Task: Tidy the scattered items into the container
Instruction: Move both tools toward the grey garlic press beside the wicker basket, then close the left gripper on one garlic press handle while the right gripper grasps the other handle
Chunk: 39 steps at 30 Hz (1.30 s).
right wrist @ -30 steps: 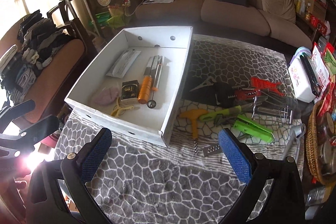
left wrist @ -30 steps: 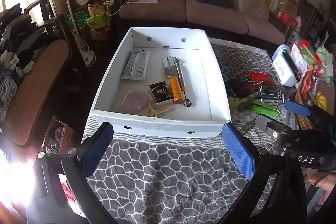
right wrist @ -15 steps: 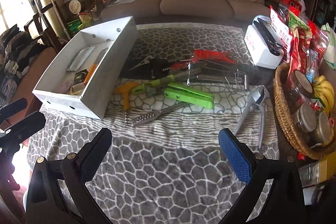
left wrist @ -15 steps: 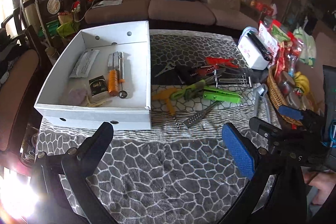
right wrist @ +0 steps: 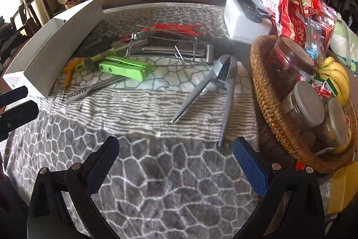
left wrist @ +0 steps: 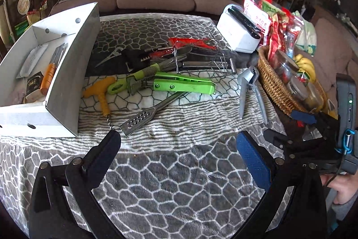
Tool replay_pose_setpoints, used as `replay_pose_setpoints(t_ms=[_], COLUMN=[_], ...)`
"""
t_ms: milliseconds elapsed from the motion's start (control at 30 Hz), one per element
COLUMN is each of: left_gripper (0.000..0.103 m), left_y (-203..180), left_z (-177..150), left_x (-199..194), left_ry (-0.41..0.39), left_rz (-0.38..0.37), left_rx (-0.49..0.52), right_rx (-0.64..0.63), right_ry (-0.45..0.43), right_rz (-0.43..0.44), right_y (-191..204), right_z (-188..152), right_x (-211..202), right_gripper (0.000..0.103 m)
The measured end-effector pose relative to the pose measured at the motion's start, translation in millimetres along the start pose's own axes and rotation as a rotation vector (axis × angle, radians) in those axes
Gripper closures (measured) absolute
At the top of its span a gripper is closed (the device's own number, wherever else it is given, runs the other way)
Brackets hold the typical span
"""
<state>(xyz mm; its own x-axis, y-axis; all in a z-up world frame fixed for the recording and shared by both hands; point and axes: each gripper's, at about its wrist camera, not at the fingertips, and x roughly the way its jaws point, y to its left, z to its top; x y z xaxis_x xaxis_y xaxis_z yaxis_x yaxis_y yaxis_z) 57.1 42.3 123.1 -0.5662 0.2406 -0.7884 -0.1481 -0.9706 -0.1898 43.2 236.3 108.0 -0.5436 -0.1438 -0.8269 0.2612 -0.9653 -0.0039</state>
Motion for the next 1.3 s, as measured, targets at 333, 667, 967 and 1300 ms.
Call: replay_pose_setpoints(t_ms=[333, 667, 967, 1300], left_gripper=[0.023, 0.037, 0.087, 0.092], left_y=[-70.0, -117.2, -129.4, -115.6], left_z=[5.1, 17.3, 26.5, 44.4], left_x=[98.2, 161.5, 177.5, 167.0], left_ry=[0.099, 0.171, 0.168, 0.187], left_rz=[-0.076, -0.155, -0.157, -0.263], left_rx=[0.111, 0.214, 0.319, 0.16], right_rx=[0.066, 0.171, 0.099, 0.08], right_ry=[0.042, 0.072, 0.05, -0.032], right_rz=[0.002, 0.053, 0.059, 0.091], right_y=[-50.5, -92.9, -81.2, -77.2], right_z=[-2.1, -12.4, -4.3, 0.6], right_x=[42.9, 68.6, 72.1, 54.3], right_gripper=[0.022, 0.055, 0.084, 0.086])
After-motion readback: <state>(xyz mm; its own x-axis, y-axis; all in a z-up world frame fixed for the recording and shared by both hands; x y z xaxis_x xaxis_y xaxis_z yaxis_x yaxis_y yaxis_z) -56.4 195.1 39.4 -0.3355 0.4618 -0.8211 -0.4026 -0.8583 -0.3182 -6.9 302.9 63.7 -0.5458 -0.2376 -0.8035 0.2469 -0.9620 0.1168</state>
